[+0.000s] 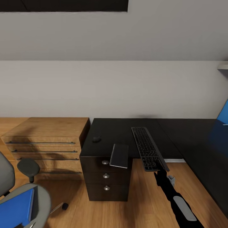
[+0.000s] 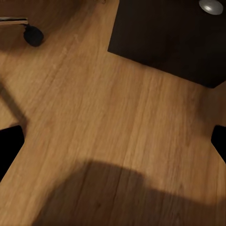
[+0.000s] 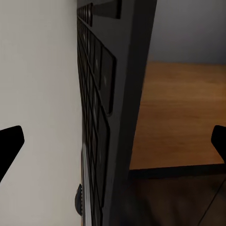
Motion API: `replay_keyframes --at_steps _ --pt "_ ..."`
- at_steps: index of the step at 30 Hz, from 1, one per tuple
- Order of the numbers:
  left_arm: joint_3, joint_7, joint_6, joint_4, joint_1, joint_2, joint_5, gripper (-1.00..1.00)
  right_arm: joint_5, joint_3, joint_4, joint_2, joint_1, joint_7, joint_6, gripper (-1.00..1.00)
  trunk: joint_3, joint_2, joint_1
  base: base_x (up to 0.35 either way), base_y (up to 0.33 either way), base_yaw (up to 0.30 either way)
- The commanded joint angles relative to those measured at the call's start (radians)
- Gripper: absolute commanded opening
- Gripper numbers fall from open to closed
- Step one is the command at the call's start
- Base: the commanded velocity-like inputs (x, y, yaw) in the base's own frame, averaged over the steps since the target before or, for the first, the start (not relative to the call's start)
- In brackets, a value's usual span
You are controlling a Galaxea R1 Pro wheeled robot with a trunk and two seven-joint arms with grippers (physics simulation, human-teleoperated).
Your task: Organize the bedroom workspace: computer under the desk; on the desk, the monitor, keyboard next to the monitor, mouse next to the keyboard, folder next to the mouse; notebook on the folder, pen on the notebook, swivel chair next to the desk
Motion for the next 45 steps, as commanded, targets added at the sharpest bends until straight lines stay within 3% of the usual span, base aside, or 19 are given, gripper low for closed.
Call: replay_keyframes --at_steps 1,45 --pt "-0.007 0.001 -0.005 0.001 -0.001 0.001 0.011 1.00 -0.010 -0.002 0.000 0.000 -0.001 0.002 0.009 1.00 -0.001 0.000 0.000 0.088 0.000 0.000" --pt "-0.008 0.001 -0.006 0.001 -0.001 0.001 0.011 1.00 -0.009 -0.002 0.003 -0.001 -0.001 0.000 0.009 1.00 -0.001 0.000 0.000 0.019 0.000 0.000"
